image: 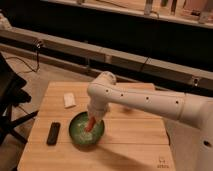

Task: Place the pepper in the ceramic bowl

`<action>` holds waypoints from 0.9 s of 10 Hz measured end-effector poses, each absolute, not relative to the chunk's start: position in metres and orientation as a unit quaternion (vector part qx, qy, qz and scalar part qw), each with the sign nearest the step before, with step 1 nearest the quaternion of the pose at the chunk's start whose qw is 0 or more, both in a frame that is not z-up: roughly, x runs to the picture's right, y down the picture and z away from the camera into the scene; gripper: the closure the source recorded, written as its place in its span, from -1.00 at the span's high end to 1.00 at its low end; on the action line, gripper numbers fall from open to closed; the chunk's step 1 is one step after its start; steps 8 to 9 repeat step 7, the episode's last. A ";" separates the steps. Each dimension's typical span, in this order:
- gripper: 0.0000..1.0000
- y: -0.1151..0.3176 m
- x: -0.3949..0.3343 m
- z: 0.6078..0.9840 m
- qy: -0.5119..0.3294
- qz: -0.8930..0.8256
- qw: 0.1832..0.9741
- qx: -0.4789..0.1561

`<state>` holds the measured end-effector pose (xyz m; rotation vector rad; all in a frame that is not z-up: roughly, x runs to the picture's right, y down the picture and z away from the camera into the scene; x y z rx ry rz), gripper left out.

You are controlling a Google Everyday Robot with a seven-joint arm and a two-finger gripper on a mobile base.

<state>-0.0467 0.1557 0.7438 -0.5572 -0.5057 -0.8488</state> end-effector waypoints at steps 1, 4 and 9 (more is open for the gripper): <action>0.25 0.156 -0.048 0.744 -0.241 -0.403 0.843 -0.264; 0.25 0.155 -0.048 0.745 -0.243 -0.404 0.841 -0.266; 0.25 0.154 -0.048 0.745 -0.246 -0.404 0.840 -0.266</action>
